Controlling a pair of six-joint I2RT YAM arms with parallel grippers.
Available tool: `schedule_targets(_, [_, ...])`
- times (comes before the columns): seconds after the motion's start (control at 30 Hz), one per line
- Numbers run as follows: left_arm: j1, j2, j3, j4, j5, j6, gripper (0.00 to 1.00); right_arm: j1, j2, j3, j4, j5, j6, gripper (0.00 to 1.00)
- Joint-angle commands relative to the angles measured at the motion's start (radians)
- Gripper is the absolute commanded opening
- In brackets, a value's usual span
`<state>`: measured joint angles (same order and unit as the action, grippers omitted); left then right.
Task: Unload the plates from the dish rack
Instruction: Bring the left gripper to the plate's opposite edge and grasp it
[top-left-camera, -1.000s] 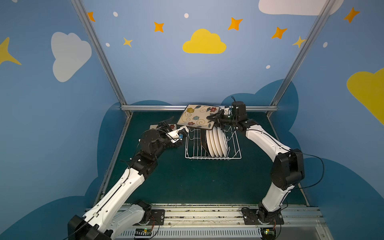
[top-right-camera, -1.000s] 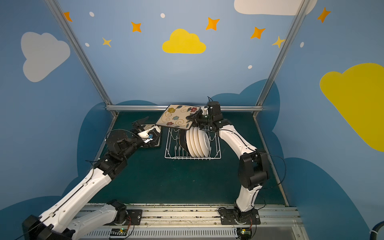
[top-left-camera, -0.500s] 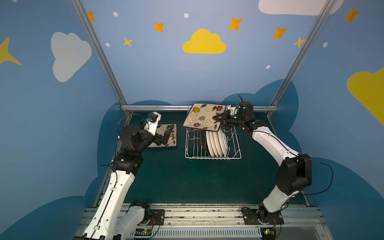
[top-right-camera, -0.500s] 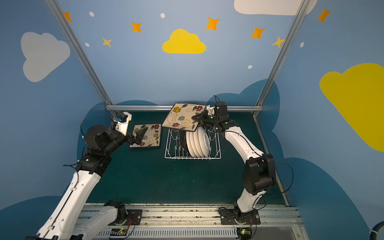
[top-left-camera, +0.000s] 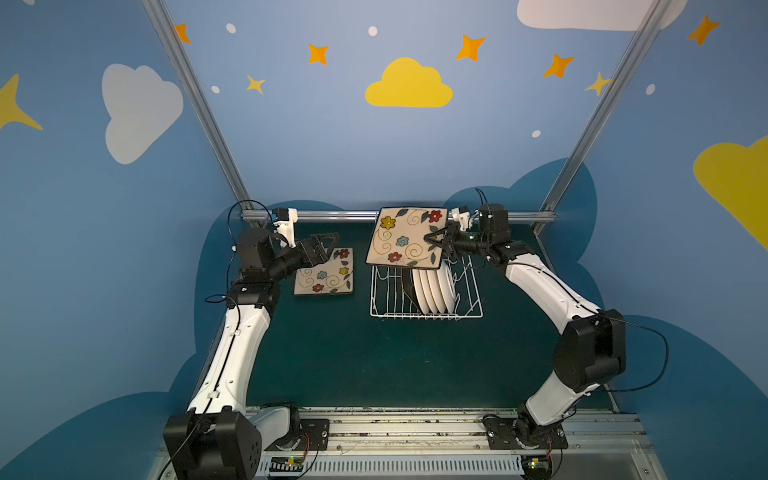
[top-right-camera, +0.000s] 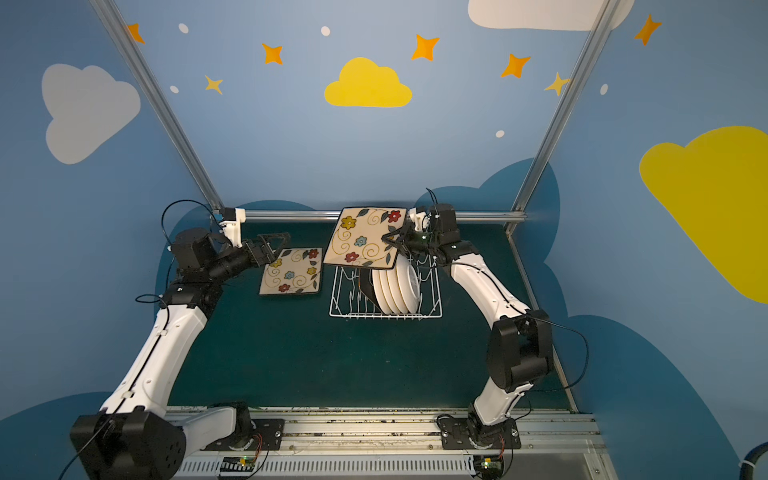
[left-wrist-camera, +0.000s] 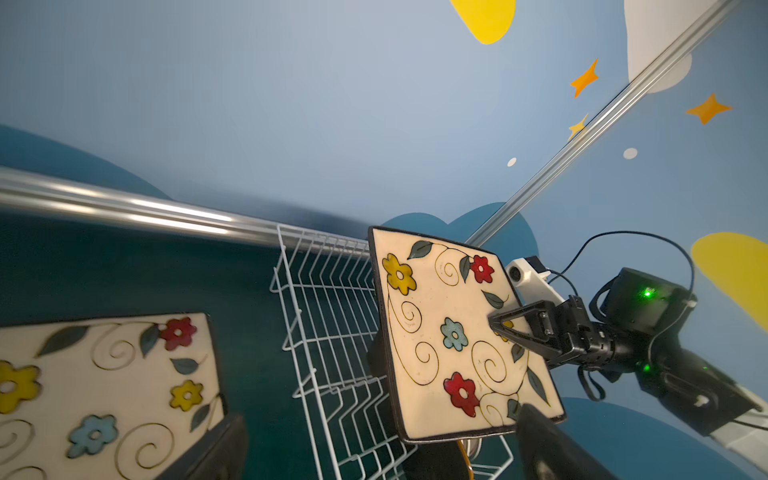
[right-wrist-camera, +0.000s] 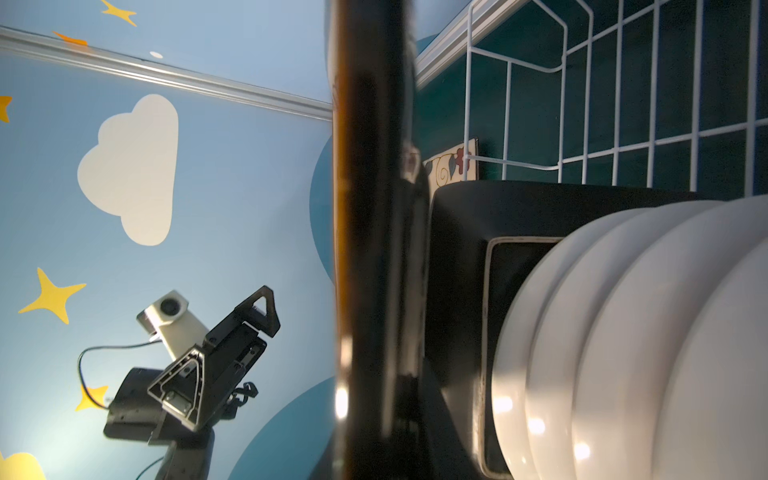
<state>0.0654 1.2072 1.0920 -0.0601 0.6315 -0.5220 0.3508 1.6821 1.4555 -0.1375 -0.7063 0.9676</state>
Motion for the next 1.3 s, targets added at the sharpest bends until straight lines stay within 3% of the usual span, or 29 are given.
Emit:
schedule_targets(0.0, [0.003,0.028,0.047,0.018,0.107,-0.108,1.00,0.003,-0.099,0.029,0.208,-0.101,-0.048,0.00])
schedule_targets(0.4, [0.000,0.229,0.079,0.103,0.345,-0.244,0.99,0.020,-0.076,0.035,0.261,-0.149,-0.043,0.00])
schedule_targets(0.57, [-0.012,0.285,0.085,0.207,0.383,-0.325,1.00,0.031,-0.061,0.043,0.268,-0.163,-0.043,0.00])
schedule_targets(1.07, [-0.100,0.410,0.171,0.245,0.484,-0.362,0.97,0.061,-0.023,0.058,0.310,-0.198,-0.042,0.00])
schedule_targets(1.27, [-0.122,0.443,0.185,0.295,0.525,-0.403,0.89,0.072,-0.007,0.061,0.327,-0.219,-0.035,0.00])
